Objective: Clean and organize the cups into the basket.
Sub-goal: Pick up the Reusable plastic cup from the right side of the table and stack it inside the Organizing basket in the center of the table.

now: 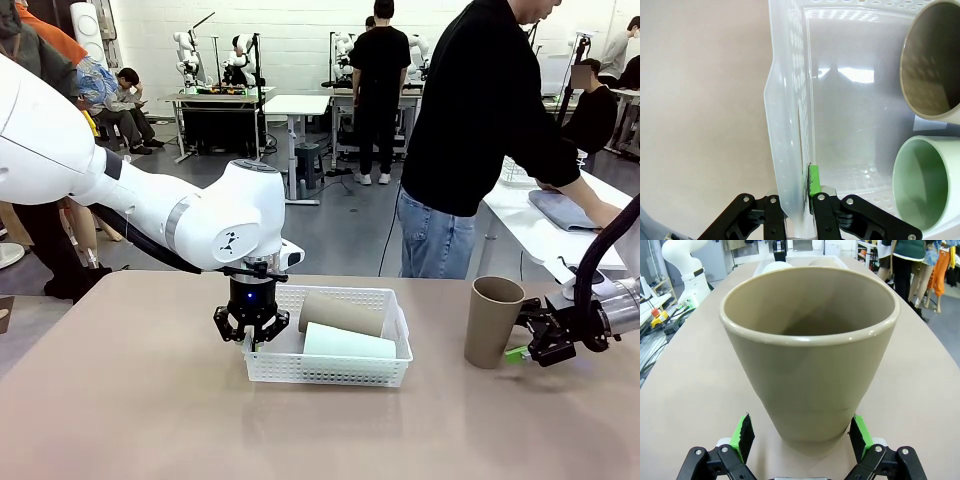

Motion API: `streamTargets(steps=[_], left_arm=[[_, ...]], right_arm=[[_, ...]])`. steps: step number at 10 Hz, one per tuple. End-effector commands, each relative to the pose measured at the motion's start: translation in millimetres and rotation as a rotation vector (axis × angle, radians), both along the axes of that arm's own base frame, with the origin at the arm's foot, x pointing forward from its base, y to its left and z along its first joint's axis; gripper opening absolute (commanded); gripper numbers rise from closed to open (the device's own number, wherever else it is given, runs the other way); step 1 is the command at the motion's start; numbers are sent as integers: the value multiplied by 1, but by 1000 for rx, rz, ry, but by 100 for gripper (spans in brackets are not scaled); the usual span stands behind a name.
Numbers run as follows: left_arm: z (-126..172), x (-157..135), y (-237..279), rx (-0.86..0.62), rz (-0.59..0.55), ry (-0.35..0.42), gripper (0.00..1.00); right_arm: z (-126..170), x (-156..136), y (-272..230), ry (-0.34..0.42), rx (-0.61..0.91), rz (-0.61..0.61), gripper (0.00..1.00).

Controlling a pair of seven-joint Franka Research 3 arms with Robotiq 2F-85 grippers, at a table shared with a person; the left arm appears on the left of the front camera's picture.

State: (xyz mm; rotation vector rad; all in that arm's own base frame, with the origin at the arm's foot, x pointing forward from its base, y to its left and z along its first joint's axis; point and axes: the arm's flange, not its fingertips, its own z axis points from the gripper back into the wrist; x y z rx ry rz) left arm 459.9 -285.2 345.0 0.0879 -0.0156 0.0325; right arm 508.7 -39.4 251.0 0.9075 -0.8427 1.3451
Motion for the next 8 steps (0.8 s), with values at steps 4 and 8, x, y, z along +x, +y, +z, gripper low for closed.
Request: streamTargets(steps=[4, 8], left_arm=[[1, -1, 0, 1, -2, 2, 0], [1, -1, 0, 1, -2, 2, 0]], right_arm=[[-10, 21, 16, 11, 110, -20, 100], [-18, 23, 25, 22, 128, 26, 100]])
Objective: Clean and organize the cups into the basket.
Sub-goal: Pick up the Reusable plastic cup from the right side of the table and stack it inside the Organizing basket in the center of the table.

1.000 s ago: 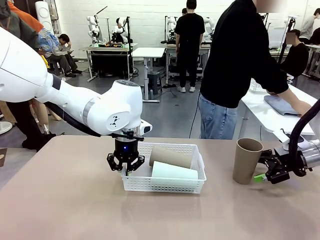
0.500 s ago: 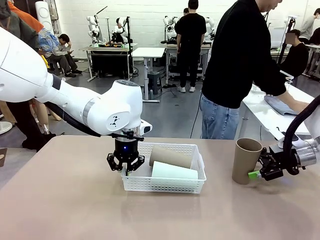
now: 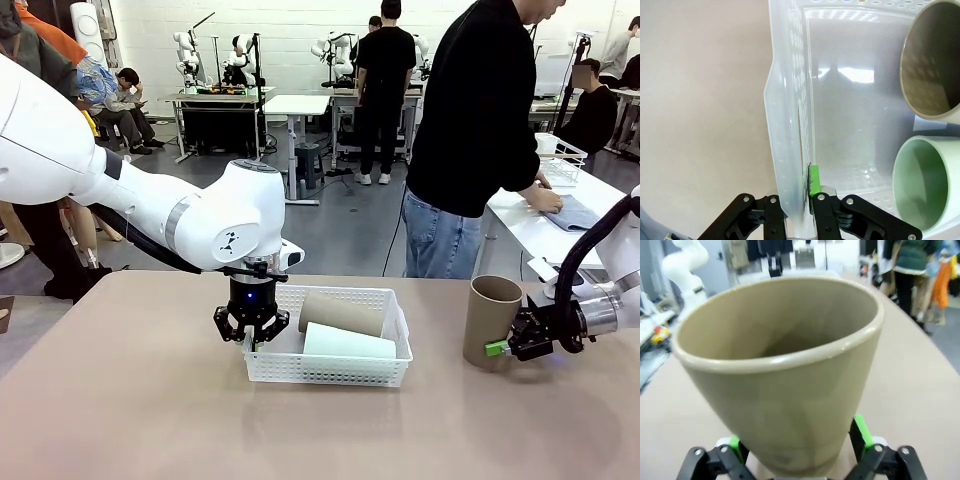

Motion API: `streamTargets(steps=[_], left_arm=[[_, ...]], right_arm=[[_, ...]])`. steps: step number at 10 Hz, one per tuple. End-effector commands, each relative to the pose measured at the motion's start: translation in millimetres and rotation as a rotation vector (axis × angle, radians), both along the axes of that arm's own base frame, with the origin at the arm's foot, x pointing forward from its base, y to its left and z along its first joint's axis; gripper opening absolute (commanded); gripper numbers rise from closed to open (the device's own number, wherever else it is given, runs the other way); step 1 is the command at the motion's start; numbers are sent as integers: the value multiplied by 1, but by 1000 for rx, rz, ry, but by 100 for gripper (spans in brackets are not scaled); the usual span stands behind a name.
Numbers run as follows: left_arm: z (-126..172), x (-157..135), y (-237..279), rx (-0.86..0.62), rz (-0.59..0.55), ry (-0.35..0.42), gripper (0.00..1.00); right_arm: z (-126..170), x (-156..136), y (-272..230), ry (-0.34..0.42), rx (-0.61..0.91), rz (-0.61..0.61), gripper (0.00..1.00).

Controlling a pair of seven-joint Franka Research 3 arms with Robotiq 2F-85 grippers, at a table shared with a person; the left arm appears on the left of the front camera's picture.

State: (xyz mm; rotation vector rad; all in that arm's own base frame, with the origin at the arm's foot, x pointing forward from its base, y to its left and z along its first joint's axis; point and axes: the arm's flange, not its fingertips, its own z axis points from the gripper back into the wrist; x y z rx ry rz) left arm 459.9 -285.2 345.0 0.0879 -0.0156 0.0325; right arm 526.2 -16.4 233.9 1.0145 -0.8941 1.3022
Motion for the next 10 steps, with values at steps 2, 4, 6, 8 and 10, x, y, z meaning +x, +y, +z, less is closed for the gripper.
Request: streamTargets(steps=[2, 4, 6, 8, 10], left_arm=[[1, -1, 0, 1, -2, 2, 0], [1, -1, 0, 1, -2, 2, 0], [1, -1, 0, 1, -2, 2, 0], [1, -1, 0, 1, -2, 2, 0], [1, -1, 0, 1, -2, 2, 0]], right_arm=[[-2, 6, 0, -15, 21, 25, 40], [-3, 6, -1, -12, 25, 32, 35], [-2, 4, -2, -13, 25, 33, 0], [24, -9, -1, 6, 63, 17, 67], [80, -35, 11, 52, 40, -63, 67]])
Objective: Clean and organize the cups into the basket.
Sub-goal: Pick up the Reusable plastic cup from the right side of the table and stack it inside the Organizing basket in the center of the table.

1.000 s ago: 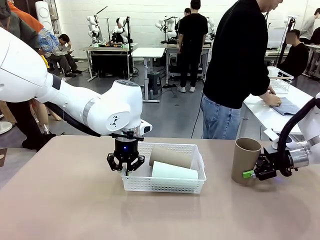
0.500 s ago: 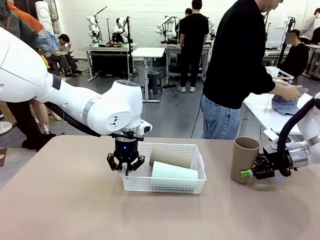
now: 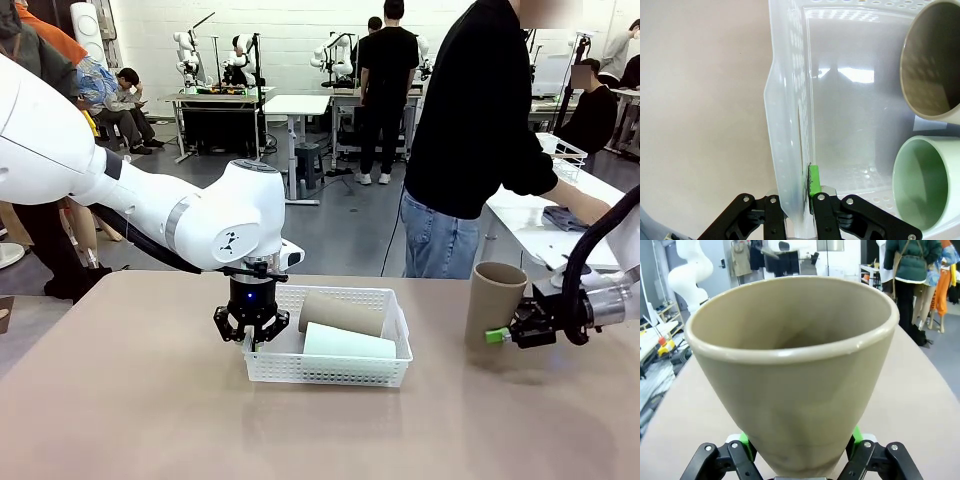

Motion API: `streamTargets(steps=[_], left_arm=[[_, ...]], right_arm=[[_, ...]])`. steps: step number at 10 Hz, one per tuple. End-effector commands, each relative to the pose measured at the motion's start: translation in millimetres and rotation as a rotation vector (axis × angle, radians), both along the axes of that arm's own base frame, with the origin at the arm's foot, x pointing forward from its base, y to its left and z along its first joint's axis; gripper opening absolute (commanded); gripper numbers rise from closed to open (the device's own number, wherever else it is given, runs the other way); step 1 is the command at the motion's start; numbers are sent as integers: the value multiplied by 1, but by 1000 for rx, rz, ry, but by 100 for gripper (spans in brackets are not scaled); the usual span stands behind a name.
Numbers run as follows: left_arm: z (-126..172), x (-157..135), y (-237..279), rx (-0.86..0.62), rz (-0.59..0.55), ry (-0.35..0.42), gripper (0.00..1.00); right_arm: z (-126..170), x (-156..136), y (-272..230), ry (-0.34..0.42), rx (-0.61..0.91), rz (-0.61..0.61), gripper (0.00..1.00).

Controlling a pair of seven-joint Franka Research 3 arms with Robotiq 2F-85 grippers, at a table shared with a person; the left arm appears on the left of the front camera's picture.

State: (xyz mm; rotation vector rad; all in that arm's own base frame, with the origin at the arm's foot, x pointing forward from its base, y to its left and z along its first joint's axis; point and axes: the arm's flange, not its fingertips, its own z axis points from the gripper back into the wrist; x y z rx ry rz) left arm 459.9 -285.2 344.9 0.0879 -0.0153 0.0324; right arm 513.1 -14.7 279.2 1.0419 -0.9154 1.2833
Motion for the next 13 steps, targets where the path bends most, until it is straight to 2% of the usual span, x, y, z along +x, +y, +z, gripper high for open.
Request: streamTargets(steps=[1, 2, 4, 5, 6, 11, 12, 13], left_arm=[[1, -1, 0, 1, -2, 2, 0], [1, -1, 0, 1, -2, 2, 0], [1, -1, 0, 1, -2, 2, 0], [1, -1, 0, 1, -2, 2, 0], [1, -1, 0, 1, -2, 2, 0], [1, -1, 0, 1, -2, 2, 0], [1, -1, 0, 1, -2, 2, 0], [1, -1, 0, 1, -2, 2, 0]], right_arm=[[66, -34, 16, 37, -12, -41, 67], [101, -48, 22, 12, -5, -37, 67], [139, -65, 28, -10, -8, -47, 67], [142, -68, 25, 8, -2, -68, 67], [136, -55, 24, -24, -9, -29, 67], [136, -55, 24, -24, -9, -29, 67], [132, -59, 24, -3, -10, -34, 81], [145, -57, 57, -27, -77, 41, 81]])
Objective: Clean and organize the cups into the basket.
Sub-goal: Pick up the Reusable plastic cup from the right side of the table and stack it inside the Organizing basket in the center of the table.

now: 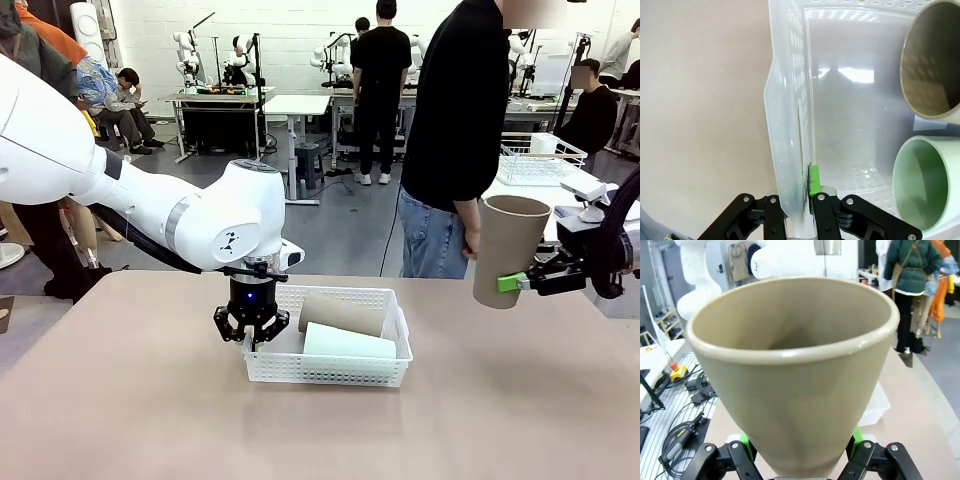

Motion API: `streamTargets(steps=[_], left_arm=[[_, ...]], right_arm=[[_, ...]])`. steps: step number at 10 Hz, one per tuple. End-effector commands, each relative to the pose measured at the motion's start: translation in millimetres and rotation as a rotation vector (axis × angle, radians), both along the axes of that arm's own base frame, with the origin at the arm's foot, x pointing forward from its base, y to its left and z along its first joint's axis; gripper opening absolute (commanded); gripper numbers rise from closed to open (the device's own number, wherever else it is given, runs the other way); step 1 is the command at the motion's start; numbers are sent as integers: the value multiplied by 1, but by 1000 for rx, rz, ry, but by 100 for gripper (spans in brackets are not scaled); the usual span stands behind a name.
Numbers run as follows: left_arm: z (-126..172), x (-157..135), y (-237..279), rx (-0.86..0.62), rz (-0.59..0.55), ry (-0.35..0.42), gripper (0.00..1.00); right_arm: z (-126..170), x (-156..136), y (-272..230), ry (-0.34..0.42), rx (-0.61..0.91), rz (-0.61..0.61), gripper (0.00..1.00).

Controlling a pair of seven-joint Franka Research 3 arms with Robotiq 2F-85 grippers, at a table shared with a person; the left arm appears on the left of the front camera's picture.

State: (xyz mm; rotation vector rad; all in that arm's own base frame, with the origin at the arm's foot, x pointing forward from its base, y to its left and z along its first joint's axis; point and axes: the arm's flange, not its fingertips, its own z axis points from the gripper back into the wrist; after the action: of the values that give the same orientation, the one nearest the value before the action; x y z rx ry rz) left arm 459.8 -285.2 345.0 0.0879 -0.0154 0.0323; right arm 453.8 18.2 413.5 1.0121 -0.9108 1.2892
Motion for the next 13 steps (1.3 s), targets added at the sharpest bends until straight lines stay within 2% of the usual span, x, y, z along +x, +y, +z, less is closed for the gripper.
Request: streamTargets(steps=[1, 3, 5, 6, 13], left_arm=[[1, -1, 0, 1, -2, 2, 0], [1, -1, 0, 1, -2, 2, 0], [1, -1, 0, 1, -2, 2, 0], [1, -1, 0, 1, -2, 2, 0], [1, -1, 0, 1, -2, 2, 0]], right_arm=[[26, 10, 58, -41, -131, 101, 81], [49, 32, 120, -5, -337, 176, 81], [44, 44, 166, 80, -629, 217, 81], [39, 44, 183, 82, -747, 206, 81], [18, 44, 251, -5, -1012, 240, 81]])
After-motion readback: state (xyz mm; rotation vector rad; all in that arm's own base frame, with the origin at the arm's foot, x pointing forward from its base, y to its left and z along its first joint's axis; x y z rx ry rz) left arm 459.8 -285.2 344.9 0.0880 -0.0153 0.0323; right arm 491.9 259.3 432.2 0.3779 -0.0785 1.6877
